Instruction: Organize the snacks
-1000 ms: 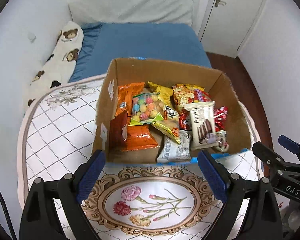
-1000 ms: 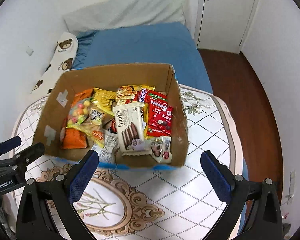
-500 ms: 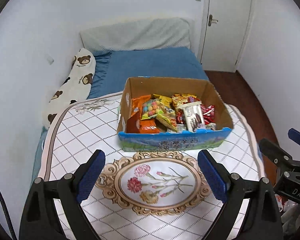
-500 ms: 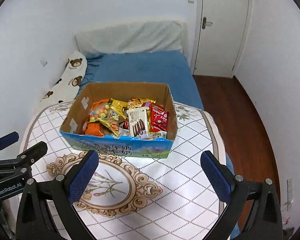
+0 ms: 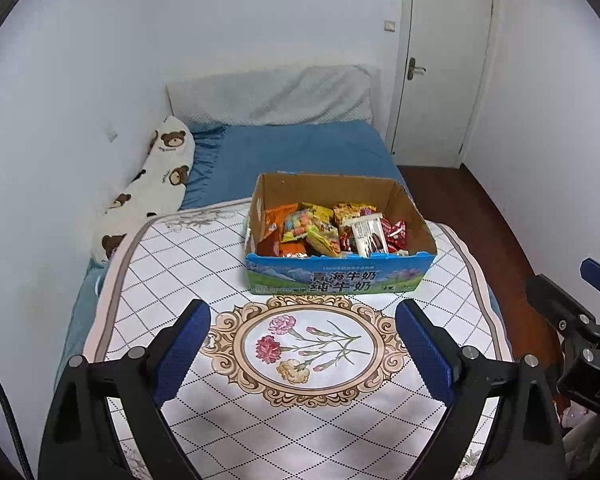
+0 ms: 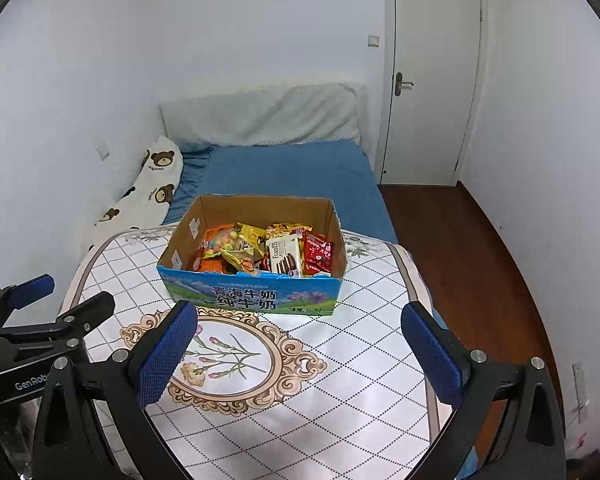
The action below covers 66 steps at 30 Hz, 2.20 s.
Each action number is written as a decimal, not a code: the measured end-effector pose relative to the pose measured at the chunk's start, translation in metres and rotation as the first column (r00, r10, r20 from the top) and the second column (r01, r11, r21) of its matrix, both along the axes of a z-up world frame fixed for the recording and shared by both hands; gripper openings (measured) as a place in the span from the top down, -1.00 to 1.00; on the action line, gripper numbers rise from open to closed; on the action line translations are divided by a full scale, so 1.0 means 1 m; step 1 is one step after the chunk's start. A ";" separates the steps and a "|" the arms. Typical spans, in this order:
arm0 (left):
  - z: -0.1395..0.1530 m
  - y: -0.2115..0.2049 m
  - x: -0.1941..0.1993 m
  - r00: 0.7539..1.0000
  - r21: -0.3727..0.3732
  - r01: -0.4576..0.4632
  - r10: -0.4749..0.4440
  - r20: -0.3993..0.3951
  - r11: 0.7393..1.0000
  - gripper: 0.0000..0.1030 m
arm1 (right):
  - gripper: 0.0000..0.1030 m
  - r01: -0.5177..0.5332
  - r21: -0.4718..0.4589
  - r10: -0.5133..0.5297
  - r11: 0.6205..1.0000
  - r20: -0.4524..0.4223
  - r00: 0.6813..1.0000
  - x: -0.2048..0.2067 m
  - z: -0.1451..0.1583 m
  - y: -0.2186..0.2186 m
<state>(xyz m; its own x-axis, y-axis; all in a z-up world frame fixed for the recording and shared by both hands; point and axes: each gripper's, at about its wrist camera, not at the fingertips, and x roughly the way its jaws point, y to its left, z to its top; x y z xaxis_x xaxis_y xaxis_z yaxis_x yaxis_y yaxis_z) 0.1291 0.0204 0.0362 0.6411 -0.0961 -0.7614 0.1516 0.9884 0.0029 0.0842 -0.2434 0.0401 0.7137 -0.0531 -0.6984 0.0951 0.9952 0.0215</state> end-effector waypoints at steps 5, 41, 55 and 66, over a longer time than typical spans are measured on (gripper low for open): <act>0.004 0.004 -0.008 1.000 0.001 -0.013 0.013 0.017 1.000 -0.84 | -1.00 0.002 -0.001 -0.002 1.000 0.006 1.000 -0.003 0.002 -0.001; -0.057 -0.024 0.122 0.996 0.071 -0.049 0.054 -0.066 0.996 -0.85 | -1.00 0.080 -0.018 -0.081 0.997 -0.098 0.992 0.133 -0.069 -0.025; -0.052 -0.024 0.109 0.998 0.052 -0.045 0.047 -0.047 0.998 -0.85 | -1.00 0.080 -0.044 -0.083 0.996 -0.066 0.994 0.122 -0.061 -0.020; -0.045 -0.022 0.104 0.998 0.055 -0.047 0.048 -0.027 0.997 -0.85 | -1.00 0.085 -0.043 -0.087 0.995 -0.063 0.994 0.114 -0.056 -0.019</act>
<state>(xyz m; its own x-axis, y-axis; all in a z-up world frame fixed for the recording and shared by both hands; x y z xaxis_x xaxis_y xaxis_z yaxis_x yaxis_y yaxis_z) 0.2335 -0.0015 -0.0084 0.6224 -0.0243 -0.7823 0.1054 0.9930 0.0530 0.1987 -0.2626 -0.0156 0.6588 -0.1416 -0.7389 0.1802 0.9832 -0.0278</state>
